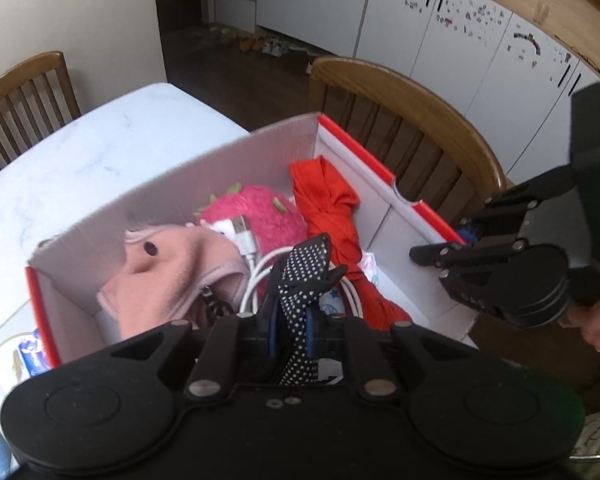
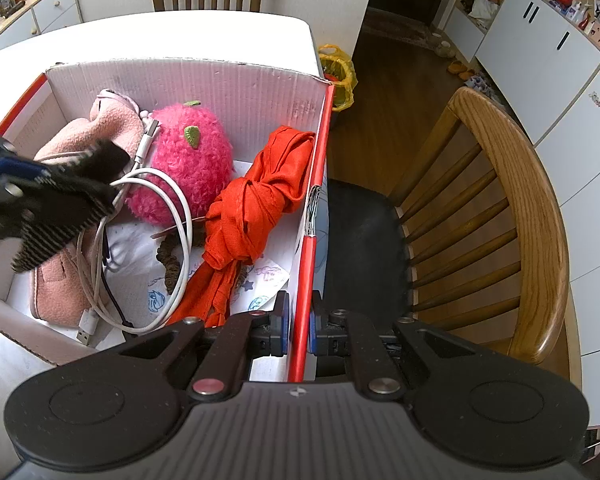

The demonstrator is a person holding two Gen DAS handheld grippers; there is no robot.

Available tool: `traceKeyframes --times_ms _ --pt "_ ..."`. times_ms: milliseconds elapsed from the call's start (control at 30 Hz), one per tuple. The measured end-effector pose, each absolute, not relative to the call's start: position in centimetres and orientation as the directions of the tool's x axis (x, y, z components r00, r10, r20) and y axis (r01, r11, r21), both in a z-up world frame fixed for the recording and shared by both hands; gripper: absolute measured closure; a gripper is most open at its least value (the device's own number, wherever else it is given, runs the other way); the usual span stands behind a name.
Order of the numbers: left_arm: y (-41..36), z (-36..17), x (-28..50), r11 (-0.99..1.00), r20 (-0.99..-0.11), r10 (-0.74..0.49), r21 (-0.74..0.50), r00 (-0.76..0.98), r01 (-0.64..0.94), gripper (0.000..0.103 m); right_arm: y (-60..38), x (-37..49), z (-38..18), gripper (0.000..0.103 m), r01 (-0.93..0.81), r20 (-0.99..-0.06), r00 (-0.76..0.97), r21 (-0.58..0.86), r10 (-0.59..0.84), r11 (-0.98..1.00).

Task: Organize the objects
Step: 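Carry the black glove into the box and open the left gripper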

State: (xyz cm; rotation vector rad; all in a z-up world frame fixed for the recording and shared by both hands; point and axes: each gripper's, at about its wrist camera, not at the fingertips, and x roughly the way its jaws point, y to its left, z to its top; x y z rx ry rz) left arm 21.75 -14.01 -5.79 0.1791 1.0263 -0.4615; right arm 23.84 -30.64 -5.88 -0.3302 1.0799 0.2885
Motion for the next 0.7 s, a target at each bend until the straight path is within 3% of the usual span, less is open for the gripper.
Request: traceKeyframes --times_ms 700 --pt "-14.6 -11.2 22.9 0.893 -0.917 -0.264 -0.115 0.299 0.435 0.086 -30.9 23.9 -6.1 0.094 -0.377 -0.898 0.435 -0.11 0.071 0.92"
